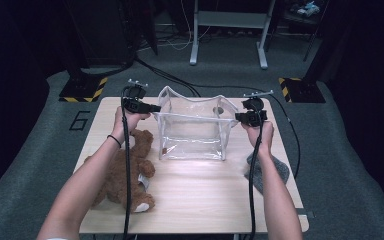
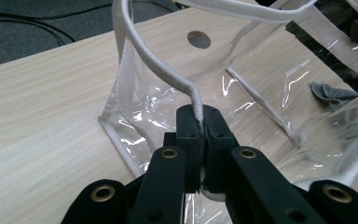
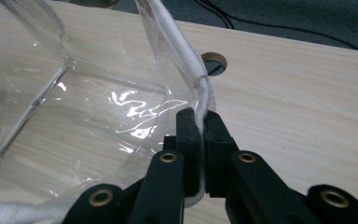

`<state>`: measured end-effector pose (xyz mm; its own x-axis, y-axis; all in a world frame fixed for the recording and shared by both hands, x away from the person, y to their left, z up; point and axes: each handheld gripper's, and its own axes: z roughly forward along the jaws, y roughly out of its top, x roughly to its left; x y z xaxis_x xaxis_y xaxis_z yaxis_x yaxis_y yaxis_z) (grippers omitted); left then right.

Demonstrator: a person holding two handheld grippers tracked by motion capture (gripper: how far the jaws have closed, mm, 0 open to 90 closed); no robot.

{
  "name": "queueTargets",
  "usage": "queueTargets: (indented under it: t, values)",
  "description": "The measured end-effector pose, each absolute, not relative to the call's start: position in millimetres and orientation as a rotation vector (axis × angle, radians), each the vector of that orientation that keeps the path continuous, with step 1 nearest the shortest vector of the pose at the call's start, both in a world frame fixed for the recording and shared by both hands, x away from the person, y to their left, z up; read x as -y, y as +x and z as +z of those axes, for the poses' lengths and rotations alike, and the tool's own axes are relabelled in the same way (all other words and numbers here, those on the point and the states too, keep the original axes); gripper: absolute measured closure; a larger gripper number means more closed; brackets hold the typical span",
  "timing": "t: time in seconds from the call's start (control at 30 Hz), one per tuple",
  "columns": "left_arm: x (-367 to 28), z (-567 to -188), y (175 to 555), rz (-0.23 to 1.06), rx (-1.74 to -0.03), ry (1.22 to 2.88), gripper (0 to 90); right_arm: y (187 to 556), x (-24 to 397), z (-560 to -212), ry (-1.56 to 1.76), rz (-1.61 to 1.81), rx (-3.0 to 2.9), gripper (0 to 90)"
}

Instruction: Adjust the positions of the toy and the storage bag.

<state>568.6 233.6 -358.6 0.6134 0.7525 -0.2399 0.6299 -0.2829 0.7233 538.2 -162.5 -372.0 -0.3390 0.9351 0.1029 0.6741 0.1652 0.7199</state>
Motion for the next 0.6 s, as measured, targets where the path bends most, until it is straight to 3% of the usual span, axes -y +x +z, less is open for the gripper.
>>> queueTargets:
  t: [0.3, 0.47, 0.5, 0.6]
  values:
    - [-234, -359, 567, 0.191, -1.09, 1.978, 83.7, 538, 160, -371, 1.522, 0.98, -2.078, 86.1]
    - [-234, -353, 566, 0.214, -1.096, 1.955, 61.3, 535, 160, -366, 1.506, 1.012, -2.073, 73.6]
    - [-235, -350, 565, 0.21, -1.099, 1.955, 50.9, 533, 162, -363, 1.493, 1.032, -2.075, 71.4]
    - [-235, -346, 564, 0.225, -1.106, 1.946, 43.7, 532, 163, -360, 1.491, 1.038, -2.072, 65.9]
